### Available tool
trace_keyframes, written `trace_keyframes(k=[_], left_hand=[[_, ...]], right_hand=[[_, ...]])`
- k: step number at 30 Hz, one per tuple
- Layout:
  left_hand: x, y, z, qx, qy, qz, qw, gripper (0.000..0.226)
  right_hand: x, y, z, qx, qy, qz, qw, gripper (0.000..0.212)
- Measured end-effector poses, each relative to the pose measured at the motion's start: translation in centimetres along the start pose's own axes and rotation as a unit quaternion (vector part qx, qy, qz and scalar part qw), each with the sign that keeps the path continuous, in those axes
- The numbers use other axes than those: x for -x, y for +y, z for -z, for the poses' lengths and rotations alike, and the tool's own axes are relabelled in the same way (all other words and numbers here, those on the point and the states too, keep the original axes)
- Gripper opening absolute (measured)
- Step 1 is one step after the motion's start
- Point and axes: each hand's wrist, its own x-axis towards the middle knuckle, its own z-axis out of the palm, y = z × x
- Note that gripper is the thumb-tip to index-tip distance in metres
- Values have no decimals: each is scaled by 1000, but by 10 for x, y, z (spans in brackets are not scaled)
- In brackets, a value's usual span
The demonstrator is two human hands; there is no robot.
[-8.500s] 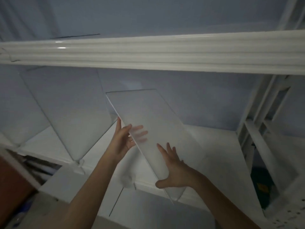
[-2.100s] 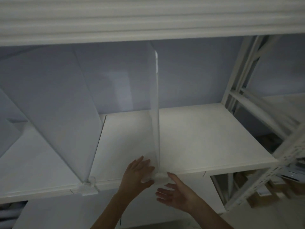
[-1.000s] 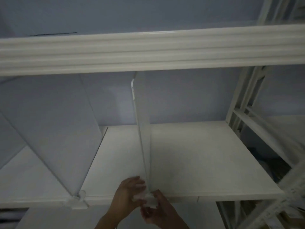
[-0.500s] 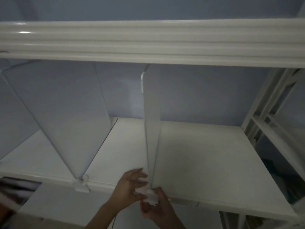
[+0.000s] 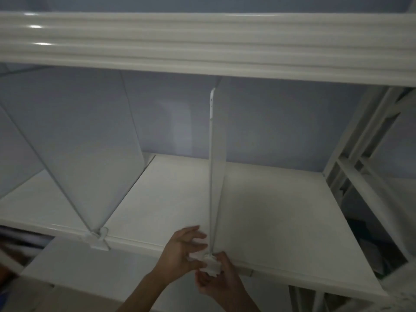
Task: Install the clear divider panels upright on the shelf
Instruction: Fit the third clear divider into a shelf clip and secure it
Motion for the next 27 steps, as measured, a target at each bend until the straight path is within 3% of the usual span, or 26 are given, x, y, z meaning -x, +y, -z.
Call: trace_keyframes(k=[9,17,27], left_hand=[[-10,27,-28,0,4,-9,1000,57],[-22,53,-55,-4,-8,-30,1000,44],[-30,65,-75,-35,-9,-36,999,46]], right_hand=[[22,-23,24,7,1,14,1000,16],[41,-43,45,-20,6,21,1000,16],[50,-55,64,-39,-11,39,998,14]])
